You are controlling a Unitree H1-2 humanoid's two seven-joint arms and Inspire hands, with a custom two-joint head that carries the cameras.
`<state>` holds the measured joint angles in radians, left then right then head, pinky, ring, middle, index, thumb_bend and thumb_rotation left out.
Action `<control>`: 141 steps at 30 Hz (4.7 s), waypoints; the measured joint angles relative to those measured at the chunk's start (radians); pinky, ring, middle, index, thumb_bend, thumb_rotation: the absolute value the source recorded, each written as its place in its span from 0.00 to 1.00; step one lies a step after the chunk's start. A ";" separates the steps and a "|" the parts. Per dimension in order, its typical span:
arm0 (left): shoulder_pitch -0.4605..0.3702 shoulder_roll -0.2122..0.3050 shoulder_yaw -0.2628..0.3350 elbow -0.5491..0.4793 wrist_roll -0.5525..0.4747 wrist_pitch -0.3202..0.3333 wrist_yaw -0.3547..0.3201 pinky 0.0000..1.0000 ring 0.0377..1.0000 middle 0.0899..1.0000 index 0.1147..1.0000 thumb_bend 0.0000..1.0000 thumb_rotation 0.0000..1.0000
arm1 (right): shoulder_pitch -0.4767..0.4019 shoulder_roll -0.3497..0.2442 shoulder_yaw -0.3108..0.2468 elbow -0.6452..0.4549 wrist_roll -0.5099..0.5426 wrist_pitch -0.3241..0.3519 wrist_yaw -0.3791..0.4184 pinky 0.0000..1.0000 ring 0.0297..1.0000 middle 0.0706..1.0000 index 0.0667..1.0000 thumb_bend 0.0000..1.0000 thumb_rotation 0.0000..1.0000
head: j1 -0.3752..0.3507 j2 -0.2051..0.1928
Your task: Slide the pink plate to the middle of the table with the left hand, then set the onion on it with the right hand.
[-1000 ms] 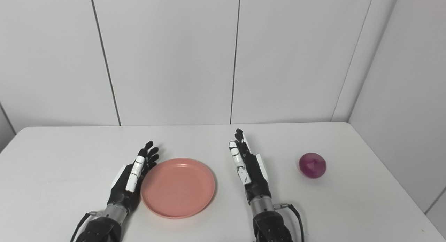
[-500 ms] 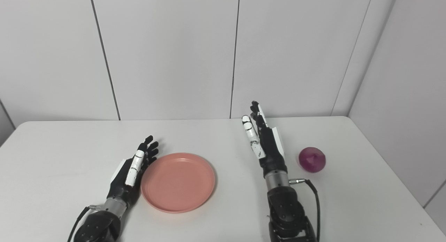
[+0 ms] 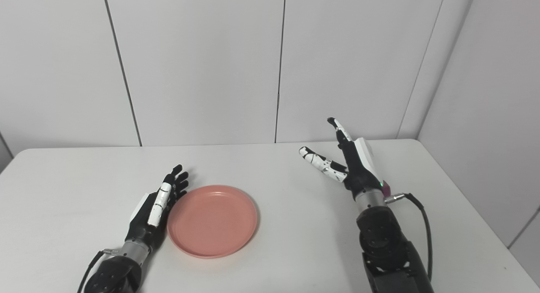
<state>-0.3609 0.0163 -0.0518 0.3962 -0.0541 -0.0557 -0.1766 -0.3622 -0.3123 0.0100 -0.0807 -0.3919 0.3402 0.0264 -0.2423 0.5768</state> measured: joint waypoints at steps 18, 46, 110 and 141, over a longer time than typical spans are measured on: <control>0.001 0.006 0.009 0.009 -0.006 -0.014 -0.028 0.97 0.98 0.98 0.98 0.68 1.00 | 0.038 -0.061 0.001 -0.042 -0.164 0.129 0.063 0.73 0.85 0.90 0.91 0.76 0.43 | -0.089 -0.026; -0.016 0.011 0.013 0.044 -0.035 -0.042 -0.047 0.96 0.98 0.97 0.98 0.66 1.00 | 0.050 -0.036 -0.138 -0.023 -0.574 0.132 0.259 0.85 0.90 0.91 0.92 0.86 0.57 | -0.157 -0.052; 0.011 0.011 -0.001 -0.001 -0.022 -0.039 -0.044 0.96 0.97 0.97 0.98 0.65 1.00 | 0.044 -0.061 -0.013 0.177 -0.396 0.132 0.102 0.48 0.59 0.68 0.76 0.75 0.01 | -0.138 -0.026; 0.025 0.005 -0.011 -0.032 -0.022 -0.005 -0.040 0.97 0.97 0.98 0.98 0.65 1.00 | 0.050 -0.041 -0.026 0.180 -0.264 0.091 -0.143 0.20 0.33 0.42 0.49 0.51 0.00 | -0.121 -0.031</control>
<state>-0.3359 0.0209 -0.0627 0.3639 -0.0762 -0.0611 -0.2163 -0.3117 -0.3528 -0.0162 0.0990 -0.6559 0.4313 -0.1166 -0.3636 0.5461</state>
